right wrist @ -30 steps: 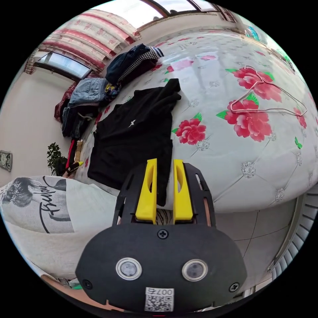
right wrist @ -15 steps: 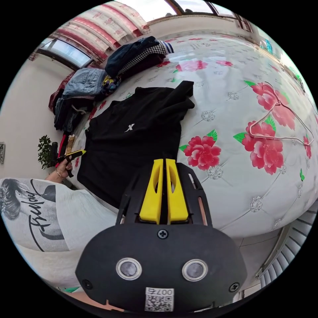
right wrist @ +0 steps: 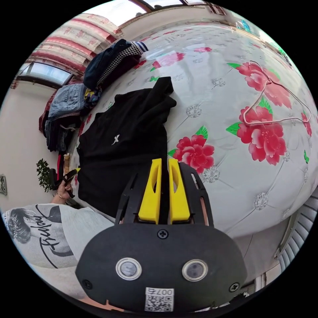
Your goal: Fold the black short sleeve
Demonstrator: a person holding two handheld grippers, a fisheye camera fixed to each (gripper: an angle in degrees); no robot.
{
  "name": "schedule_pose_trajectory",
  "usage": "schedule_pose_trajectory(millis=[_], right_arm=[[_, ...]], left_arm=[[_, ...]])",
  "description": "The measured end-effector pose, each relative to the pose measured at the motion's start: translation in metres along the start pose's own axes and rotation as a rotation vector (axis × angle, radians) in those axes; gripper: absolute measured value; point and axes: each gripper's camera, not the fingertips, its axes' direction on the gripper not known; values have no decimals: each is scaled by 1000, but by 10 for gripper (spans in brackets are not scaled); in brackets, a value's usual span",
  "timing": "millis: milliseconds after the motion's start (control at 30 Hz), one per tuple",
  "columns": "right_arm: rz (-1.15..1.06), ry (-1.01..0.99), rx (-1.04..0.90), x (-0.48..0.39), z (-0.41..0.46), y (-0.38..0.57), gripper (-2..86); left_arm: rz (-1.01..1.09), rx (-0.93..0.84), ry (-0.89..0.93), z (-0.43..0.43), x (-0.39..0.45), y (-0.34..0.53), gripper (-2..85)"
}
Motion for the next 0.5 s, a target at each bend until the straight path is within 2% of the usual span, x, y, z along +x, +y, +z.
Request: schedule_pose_trajectory(millis=[200, 367, 500], right_arm=[[64, 6, 118, 12, -40, 27, 1], [69, -63, 106, 7, -37, 37, -1], [11, -101, 96, -14, -30, 32, -3]], left_arm=[[-128, 176, 72, -41, -43, 9, 78], [-184, 171, 176, -30, -66, -11, 112], [-244, 192, 236, -17, -78, -27, 82]])
